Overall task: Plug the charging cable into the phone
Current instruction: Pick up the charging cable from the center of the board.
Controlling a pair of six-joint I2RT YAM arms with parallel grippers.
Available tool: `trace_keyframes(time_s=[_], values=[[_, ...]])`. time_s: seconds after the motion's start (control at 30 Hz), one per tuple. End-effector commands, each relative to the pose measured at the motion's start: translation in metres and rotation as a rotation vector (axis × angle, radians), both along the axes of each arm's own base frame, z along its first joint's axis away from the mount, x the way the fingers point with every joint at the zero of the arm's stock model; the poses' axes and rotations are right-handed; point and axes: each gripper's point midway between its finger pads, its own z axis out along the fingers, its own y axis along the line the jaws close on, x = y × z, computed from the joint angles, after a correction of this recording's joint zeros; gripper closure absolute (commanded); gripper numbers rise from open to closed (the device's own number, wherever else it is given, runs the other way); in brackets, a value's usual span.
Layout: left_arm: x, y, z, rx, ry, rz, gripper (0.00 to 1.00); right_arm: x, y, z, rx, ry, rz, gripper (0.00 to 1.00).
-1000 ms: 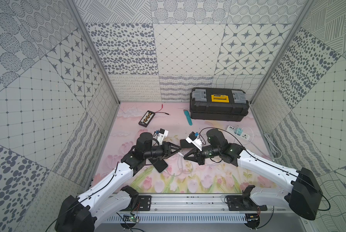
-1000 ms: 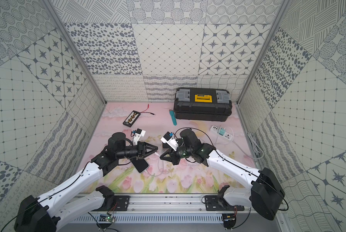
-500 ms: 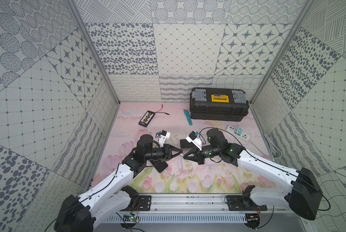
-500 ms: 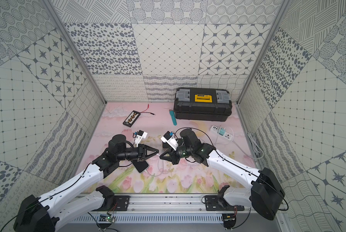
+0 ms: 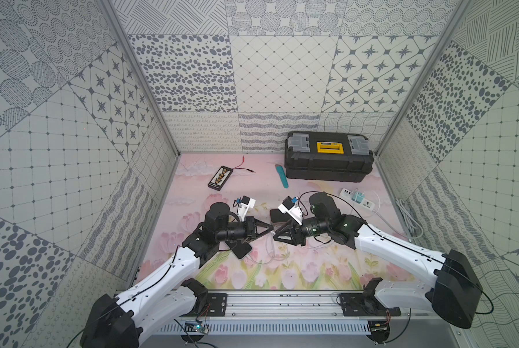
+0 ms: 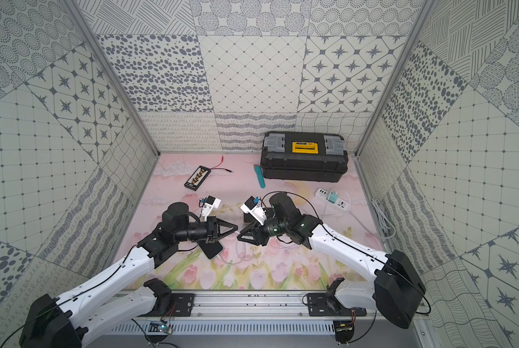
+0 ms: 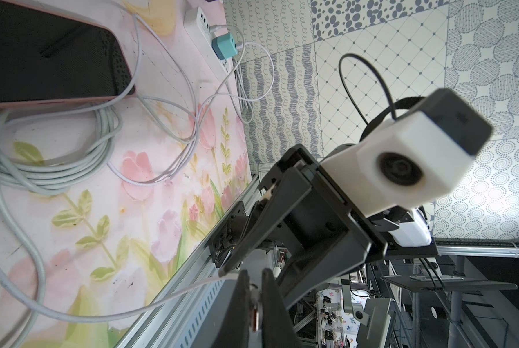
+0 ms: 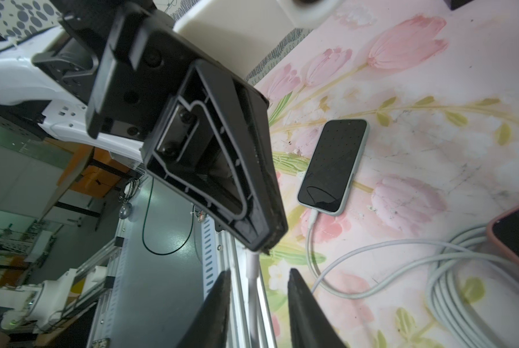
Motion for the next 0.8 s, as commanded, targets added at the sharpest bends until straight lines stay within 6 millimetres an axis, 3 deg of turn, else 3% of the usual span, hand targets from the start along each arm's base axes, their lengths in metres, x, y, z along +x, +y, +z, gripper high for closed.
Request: trace_keyframes(time_s=[0.0,0.4,0.77], values=[[-0.007,-0.002,0.018,-0.016,-0.092,-0.054,1.0,-0.001,0.006,0.015,0.048,-0.018,0.023,0.54],[-0.01,-0.002,0.029,-0.021,-0.129,-0.064,1.0,-0.007,0.008,0.033,0.087,0.016,0.048,0.51],[-0.013,-0.001,0.037,-0.027,-0.155,-0.072,1.0,-0.004,0.011,0.036,0.087,0.08,0.029,0.42]])
